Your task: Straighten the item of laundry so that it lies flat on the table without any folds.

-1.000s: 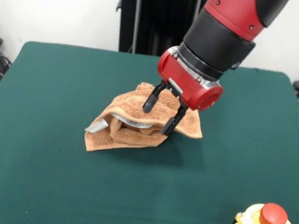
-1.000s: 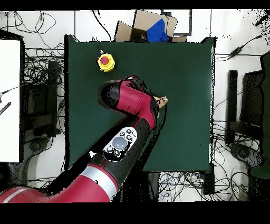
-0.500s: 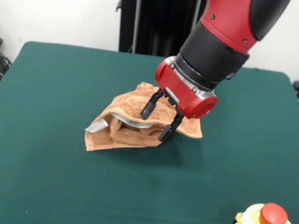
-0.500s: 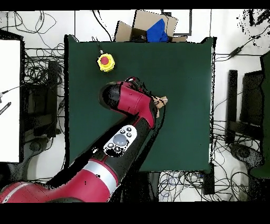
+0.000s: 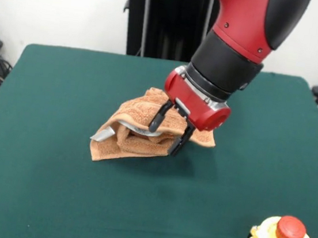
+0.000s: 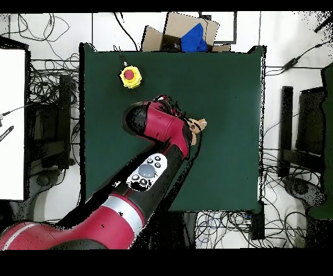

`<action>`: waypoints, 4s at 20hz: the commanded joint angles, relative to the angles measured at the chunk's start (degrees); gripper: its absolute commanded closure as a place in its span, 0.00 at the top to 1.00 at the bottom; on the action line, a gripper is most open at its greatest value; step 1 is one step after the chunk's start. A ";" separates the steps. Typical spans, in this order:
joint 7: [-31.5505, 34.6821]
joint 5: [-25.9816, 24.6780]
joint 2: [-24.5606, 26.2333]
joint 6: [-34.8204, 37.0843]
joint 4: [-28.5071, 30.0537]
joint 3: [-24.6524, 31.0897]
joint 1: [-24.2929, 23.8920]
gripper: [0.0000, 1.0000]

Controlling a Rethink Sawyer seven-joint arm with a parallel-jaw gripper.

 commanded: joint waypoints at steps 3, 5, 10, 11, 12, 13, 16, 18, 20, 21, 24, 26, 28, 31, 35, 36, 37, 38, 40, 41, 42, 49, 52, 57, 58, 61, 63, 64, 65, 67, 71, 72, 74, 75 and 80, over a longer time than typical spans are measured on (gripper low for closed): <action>12.02 1.58 -0.01 -1.82 7.45 10.00 0.75 1.00; 11.94 1.54 -0.53 -1.37 8.12 10.06 0.78 1.00; 11.94 1.63 -1.39 -1.38 9.31 10.29 0.84 1.00; 12.03 1.70 -1.45 -1.27 9.45 10.15 0.98 1.00; 12.11 1.77 -1.50 -1.25 9.58 10.11 1.06 1.00; 12.20 1.82 -1.68 -1.47 9.92 10.13 1.14 1.00; 12.32 2.05 -2.29 -1.40 10.49 10.17 1.27 1.00; 12.43 2.17 -2.67 -0.58 10.65 9.82 1.60 1.00; 12.56 2.27 -2.81 0.26 10.63 9.44 1.91 1.00; 12.76 2.36 -2.53 0.00 10.53 9.33 2.01 1.00; 12.72 2.50 -1.91 -1.80 10.60 10.12 1.55 1.00; 12.92 2.64 -1.35 -2.85 10.55 10.37 1.50 1.00; 12.99 2.70 -0.95 -3.93 10.63 10.86 1.28 1.00; 13.12 2.77 -0.41 -5.51 10.74 11.52 0.93 1.00; 13.51 2.96 0.12 -6.84 10.89 11.76 0.90 1.00; 13.58 3.03 0.20 -7.06 10.94 11.78 0.91 1.00; 13.68 3.09 0.33 -7.44 10.96 11.79 0.91 1.00; 13.64 3.16 0.34 -7.70 11.06 11.95 0.83 1.00; 13.76 3.34 0.47 -8.27 11.15 12.14 0.75 1.00; 13.81 3.47 0.67 -8.50 11.07 12.11 0.75 1.00; 13.71 3.48 0.72 -8.70 11.09 12.22 0.67 1.00; 13.15 3.53 1.27 -9.98 11.05 12.98 -0.03 1.00; 12.60 3.20 1.67 -9.74 10.73 12.68 0.00 1.00; 11.82 2.81 2.00 -8.41 10.29 12.34 -0.06 1.00; 11.81 2.82 2.07 -8.18 10.23 12.23 0.01 1.00; 11.83 2.87 2.18 -7.71 10.21 12.11 0.05 1.00; 11.60 2.70 2.19 -7.94 10.39 12.46 -0.26 1.00; 11.51 2.64 2.19 -7.97 10.48 12.60 -0.38 1.00; 11.36 2.49 2.31 -8.32 10.56 12.80 -0.55 1.00; 11.16 2.33 2.43 -8.53 10.71 13.07 -0.78 1.00; 11.01 2.09 2.38 -8.82 10.97 13.18 -0.82 1.00; 10.88 1.92 2.40 -8.93 10.98 13.03 -0.71 1.00; 11.05 1.89 2.34 -9.43 11.20 12.90 -0.56 0.00; 10.98 1.77 2.24 -9.74 11.31 13.02 -0.63 0.00; 11.15 2.10 2.29 -7.94 10.90 12.11 0.13 0.00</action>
